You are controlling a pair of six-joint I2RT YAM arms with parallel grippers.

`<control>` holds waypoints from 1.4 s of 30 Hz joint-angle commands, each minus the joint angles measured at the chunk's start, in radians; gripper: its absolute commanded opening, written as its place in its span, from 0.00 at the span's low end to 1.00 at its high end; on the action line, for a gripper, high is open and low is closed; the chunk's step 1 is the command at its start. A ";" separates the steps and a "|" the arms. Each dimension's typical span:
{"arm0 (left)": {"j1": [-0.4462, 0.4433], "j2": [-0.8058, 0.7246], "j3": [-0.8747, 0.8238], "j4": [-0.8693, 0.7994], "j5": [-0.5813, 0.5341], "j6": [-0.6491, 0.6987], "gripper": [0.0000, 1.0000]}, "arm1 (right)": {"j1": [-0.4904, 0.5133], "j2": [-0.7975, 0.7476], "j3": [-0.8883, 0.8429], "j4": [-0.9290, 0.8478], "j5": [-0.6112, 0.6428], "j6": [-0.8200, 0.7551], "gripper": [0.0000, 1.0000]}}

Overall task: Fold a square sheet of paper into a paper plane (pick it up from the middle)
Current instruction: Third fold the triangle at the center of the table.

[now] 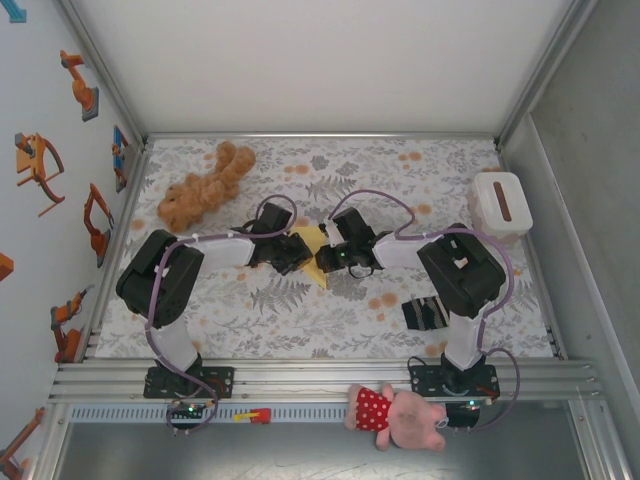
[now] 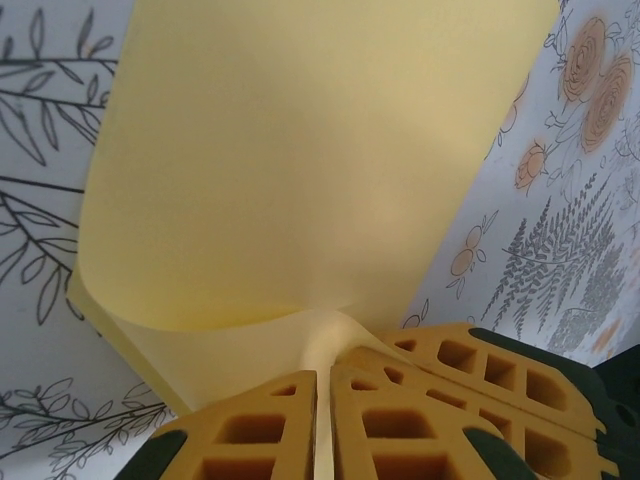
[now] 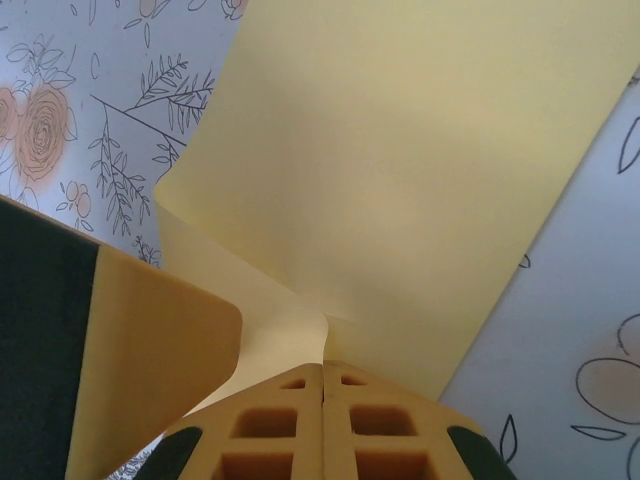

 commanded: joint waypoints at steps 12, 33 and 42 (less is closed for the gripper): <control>-0.004 -0.030 -0.040 -0.054 -0.037 0.002 0.12 | -0.006 0.032 0.010 -0.050 0.015 0.005 0.00; -0.001 0.026 -0.014 -0.155 -0.081 0.006 0.12 | -0.007 -0.013 0.014 -0.079 0.019 0.032 0.00; -0.001 0.050 -0.002 -0.184 -0.090 -0.004 0.12 | -0.030 -0.133 0.026 -0.144 0.031 0.101 0.20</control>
